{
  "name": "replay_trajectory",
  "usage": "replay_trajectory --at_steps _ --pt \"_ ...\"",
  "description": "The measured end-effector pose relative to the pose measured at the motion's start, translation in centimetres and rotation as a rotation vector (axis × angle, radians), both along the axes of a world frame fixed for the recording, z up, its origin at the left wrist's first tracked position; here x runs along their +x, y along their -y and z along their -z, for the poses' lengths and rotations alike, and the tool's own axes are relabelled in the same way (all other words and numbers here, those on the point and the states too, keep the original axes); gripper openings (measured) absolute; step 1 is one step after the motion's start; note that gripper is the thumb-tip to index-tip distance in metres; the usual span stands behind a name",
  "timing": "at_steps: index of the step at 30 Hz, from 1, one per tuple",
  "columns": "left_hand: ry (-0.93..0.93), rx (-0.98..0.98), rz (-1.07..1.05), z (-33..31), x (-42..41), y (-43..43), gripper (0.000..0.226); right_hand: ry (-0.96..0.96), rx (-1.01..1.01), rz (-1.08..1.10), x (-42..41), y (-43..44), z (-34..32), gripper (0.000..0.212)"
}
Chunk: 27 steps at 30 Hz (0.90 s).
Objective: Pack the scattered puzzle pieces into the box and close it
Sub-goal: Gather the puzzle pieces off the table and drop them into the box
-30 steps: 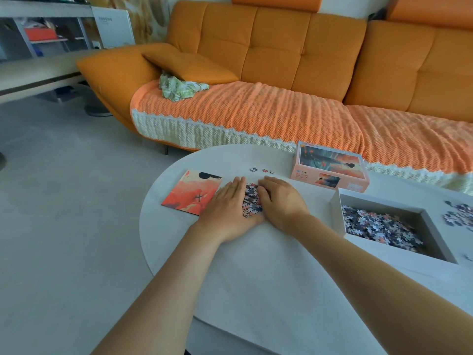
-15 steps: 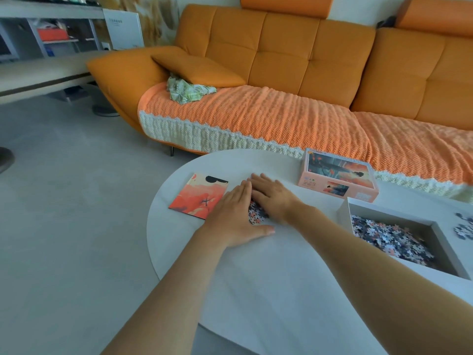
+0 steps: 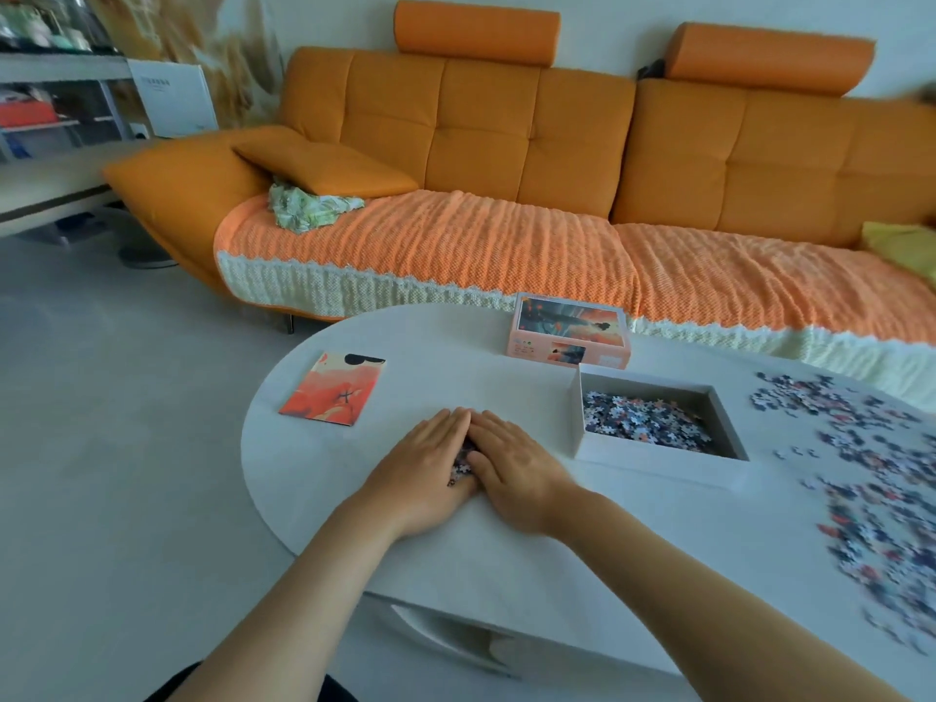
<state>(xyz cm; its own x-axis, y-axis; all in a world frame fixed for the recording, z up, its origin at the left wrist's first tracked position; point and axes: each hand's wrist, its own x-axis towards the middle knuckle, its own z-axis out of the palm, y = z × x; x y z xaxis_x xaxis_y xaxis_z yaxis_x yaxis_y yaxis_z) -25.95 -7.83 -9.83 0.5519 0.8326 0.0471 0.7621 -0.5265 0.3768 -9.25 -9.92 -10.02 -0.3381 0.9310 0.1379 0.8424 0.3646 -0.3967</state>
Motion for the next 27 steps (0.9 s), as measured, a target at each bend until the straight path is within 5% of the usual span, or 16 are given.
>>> replay_trajectory --at_steps 7,15,19,27 --pt "-0.081 -0.024 0.104 -0.8 4.1 6.2 0.078 0.049 -0.034 -0.015 5.1 6.1 0.6 0.054" --pt "-0.068 -0.027 0.22 -0.5 11.4 9.3 0.078 -0.1 -0.006 0.017 11.9 11.2 -1.3 0.04" --pt "0.038 -0.068 0.232 -0.4 13.9 9.8 0.079 -0.205 -0.062 0.085 14.1 11.9 -1.3 0.03" --pt "0.311 -0.341 0.182 -1.6 16.8 10.0 0.074 -0.41 -0.155 0.233 16.8 12.0 -2.6 0.043"
